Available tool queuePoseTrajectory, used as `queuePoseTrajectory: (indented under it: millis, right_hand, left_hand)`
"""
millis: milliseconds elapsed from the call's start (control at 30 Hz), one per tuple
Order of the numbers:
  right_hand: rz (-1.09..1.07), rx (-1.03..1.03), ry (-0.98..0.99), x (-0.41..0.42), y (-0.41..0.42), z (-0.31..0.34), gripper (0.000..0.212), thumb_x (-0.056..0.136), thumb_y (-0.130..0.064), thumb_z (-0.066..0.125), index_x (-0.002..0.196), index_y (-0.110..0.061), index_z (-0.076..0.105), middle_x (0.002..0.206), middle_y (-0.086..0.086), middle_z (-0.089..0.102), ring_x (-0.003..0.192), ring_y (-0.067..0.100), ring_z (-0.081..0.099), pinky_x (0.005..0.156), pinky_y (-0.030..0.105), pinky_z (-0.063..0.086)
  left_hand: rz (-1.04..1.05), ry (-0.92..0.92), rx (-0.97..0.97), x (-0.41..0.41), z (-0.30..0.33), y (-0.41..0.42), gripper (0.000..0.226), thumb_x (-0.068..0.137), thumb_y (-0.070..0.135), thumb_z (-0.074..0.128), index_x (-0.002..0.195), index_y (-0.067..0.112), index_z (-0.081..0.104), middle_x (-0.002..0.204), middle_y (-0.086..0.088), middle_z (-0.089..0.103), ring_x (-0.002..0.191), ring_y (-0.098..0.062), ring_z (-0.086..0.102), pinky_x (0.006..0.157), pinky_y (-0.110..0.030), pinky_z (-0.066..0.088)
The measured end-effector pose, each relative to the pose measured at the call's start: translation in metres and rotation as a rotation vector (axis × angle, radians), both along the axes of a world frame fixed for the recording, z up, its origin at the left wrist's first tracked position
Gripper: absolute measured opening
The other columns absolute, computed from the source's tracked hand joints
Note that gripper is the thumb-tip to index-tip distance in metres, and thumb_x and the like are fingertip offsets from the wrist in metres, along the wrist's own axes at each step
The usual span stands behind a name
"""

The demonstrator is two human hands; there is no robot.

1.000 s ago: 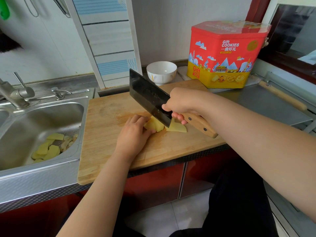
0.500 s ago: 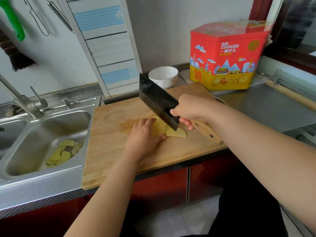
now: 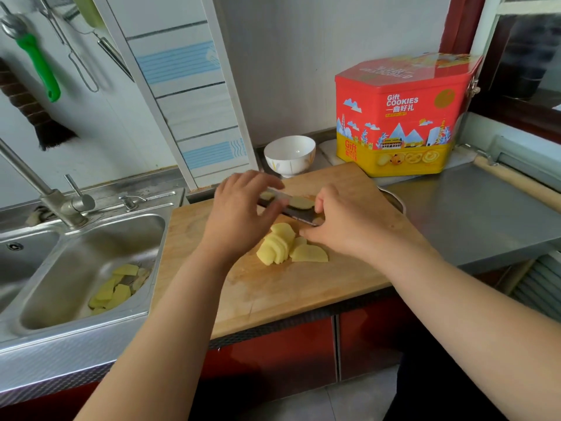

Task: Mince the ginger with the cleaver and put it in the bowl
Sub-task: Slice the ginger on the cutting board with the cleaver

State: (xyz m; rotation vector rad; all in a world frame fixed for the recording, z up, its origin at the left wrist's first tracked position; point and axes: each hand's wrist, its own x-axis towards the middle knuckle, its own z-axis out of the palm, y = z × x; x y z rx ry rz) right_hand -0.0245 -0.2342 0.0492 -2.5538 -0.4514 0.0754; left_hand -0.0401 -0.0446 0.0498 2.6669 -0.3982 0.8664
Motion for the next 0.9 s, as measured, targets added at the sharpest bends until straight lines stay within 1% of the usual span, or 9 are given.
queuePoseTrajectory:
  millis: [100,167,233,333,467,600,700,800,900]
  right_hand:
    - [0.009,-0.026,-0.022,-0.004,-0.002,-0.014,0.049,0.084,-0.05,0.069,0.103,-0.023,0.033,0.089,-0.008,0.057,0.072,0.015,0.054,0.055,0.031,0.04]
    - [0.015,-0.025,-0.038,-0.007,-0.004,-0.018,0.048,0.085,-0.05,0.067,0.103,-0.023,0.031,0.088,-0.007,0.058,0.069,0.015,0.054,0.052,0.029,0.038]
    - [0.012,-0.036,-0.056,-0.01,-0.006,-0.019,0.048,0.086,-0.05,0.066,0.102,-0.023,0.029,0.079,-0.01,0.051,0.061,0.009,0.048,0.048,0.029,0.033]
    - [0.011,-0.071,-0.091,-0.012,-0.008,-0.021,0.047,0.088,-0.049,0.065,0.102,-0.023,0.028,0.071,-0.012,0.042,0.054,0.004,0.038,0.045,0.027,0.027]
    - [0.02,-0.093,-0.118,-0.015,-0.01,-0.025,0.047,0.088,-0.049,0.064,0.103,-0.021,0.03,0.072,-0.013,0.046,0.054,0.006,0.039,0.045,0.027,0.028]
    - [0.011,-0.11,-0.131,-0.019,-0.014,-0.033,0.046,0.089,-0.049,0.064,0.106,-0.019,0.033,0.065,-0.013,0.037,0.051,0.002,0.031,0.044,0.026,0.027]
    - [0.025,-0.122,-0.144,-0.021,-0.015,-0.036,0.052,0.089,-0.049,0.063,0.117,-0.015,0.035,0.064,-0.013,0.033,0.051,0.002,0.028,0.044,0.025,0.026]
    - [0.047,-0.099,-0.112,-0.024,-0.014,-0.038,0.052,0.09,-0.048,0.063,0.118,-0.013,0.035,0.062,-0.014,0.033,0.049,0.001,0.029,0.043,0.025,0.025]
    - [0.058,-0.068,-0.1,-0.027,-0.014,-0.039,0.05,0.09,-0.047,0.063,0.115,-0.015,0.035,0.061,-0.014,0.034,0.048,0.001,0.029,0.043,0.026,0.025]
  left_hand:
    - [-0.084,0.317,0.047,0.003,-0.001,-0.004,0.039,0.084,0.045,0.066,0.12,0.031,0.063,0.117,0.014,0.062,0.109,-0.01,0.055,0.099,-0.042,0.043]
    - [-0.063,0.406,0.11,0.003,-0.001,-0.008,0.042,0.087,0.044,0.065,0.127,0.033,0.059,0.13,0.013,0.058,0.121,-0.01,0.048,0.103,-0.041,0.041]
    - [-0.023,0.424,0.177,0.004,0.0,-0.009,0.042,0.088,0.045,0.061,0.129,0.035,0.058,0.138,0.014,0.051,0.13,-0.011,0.039,0.108,-0.04,0.035]
    - [0.064,0.47,0.133,0.006,0.001,-0.009,0.045,0.087,0.048,0.062,0.131,0.04,0.054,0.141,0.015,0.045,0.13,-0.014,0.035,0.103,-0.035,0.036]
    - [0.214,0.505,0.145,0.016,-0.004,-0.01,0.048,0.089,0.037,0.064,0.135,0.037,0.051,0.135,0.008,0.049,0.119,-0.016,0.048,0.092,-0.03,0.044]
    - [0.277,0.536,0.104,0.026,-0.013,-0.009,0.049,0.089,0.021,0.065,0.136,0.029,0.052,0.128,0.005,0.058,0.111,-0.017,0.056,0.085,-0.029,0.046]
    - [0.269,0.512,0.039,0.036,-0.019,-0.017,0.044,0.089,0.016,0.064,0.13,0.028,0.057,0.122,0.006,0.061,0.105,-0.016,0.058,0.083,-0.03,0.05]
    - [0.219,0.479,-0.002,0.044,-0.021,-0.028,0.036,0.092,0.015,0.059,0.125,0.03,0.06,0.124,0.005,0.059,0.101,-0.014,0.06,0.085,-0.032,0.051]
    - [0.059,0.517,-0.087,0.04,-0.019,-0.028,0.036,0.091,0.023,0.063,0.125,0.034,0.058,0.13,0.009,0.051,0.103,-0.01,0.057,0.091,-0.033,0.05]
